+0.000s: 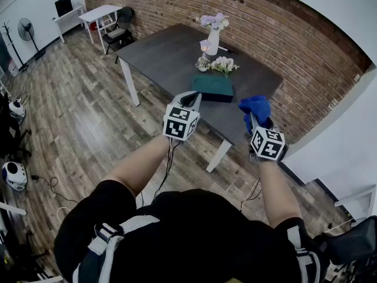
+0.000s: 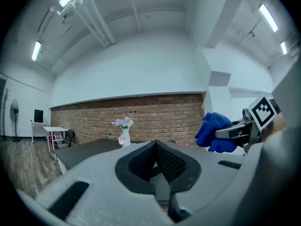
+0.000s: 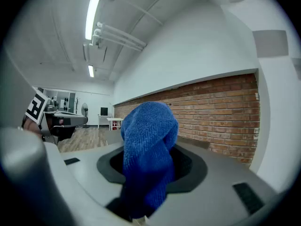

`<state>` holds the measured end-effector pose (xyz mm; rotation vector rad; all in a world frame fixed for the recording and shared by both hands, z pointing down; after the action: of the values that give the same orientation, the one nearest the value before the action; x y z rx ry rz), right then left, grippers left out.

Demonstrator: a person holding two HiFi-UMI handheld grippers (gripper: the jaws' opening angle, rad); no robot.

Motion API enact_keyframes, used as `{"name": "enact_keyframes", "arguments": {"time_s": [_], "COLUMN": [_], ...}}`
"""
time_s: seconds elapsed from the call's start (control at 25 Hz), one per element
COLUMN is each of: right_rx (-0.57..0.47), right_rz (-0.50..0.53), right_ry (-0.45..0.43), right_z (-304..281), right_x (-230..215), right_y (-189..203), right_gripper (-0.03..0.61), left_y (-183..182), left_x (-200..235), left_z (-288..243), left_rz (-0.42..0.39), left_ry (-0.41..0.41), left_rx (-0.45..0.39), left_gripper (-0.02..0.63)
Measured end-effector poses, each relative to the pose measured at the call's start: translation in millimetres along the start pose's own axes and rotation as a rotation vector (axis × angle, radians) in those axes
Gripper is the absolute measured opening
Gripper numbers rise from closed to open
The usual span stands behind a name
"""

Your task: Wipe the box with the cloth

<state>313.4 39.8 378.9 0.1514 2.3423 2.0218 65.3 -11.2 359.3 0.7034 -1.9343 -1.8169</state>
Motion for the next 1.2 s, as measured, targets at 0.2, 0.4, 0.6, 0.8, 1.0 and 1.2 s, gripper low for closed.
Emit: {"name": "enact_keyframes", "arguments": {"time_s": [0.2, 0.4, 0.6, 0.8, 1.0, 1.2], "right_rx": [0.002, 0.017, 0.029, 0.073, 0.131, 0.250], "right_rz": [0.011, 0.009, 0.019, 0.050, 0.157, 0.276], "right_ry": [-0.011, -0.011, -0.056, -0.141, -0.301, -0.465], "right_z": [3, -2, -16, -58, -126, -203], "right_x": [3, -5, 0, 29, 99, 177], "right_y": [2, 6, 11, 22, 35, 59], "right_gripper": [0.178, 0.178, 0.178, 0.178, 0.178, 0.178], "left_y": [3, 4, 15, 41, 67, 91], "left_x": [-13, -22, -14, 19, 95, 186], "left_z": [-7, -14, -17, -13, -21, -50], "left_rz": [-0.052, -0.052, -0.003, 0.008, 0.039, 0.104], "left_ry": [0.019, 0.048, 0.033, -0.017, -0.112, -0.161], "left_rx": [0.030, 0.024, 0.045, 0.096, 0.124, 0.154], "left_gripper": [0.008, 0.008, 0.008, 0.008, 0.008, 0.008]}}
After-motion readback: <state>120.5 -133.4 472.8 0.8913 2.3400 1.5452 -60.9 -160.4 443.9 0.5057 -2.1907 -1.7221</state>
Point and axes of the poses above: the fingertips, and each gripper's own axes: z backward along the fingers, x to its left, y out of its underside, the point moved 3 cm from there along z, backward along the fingers
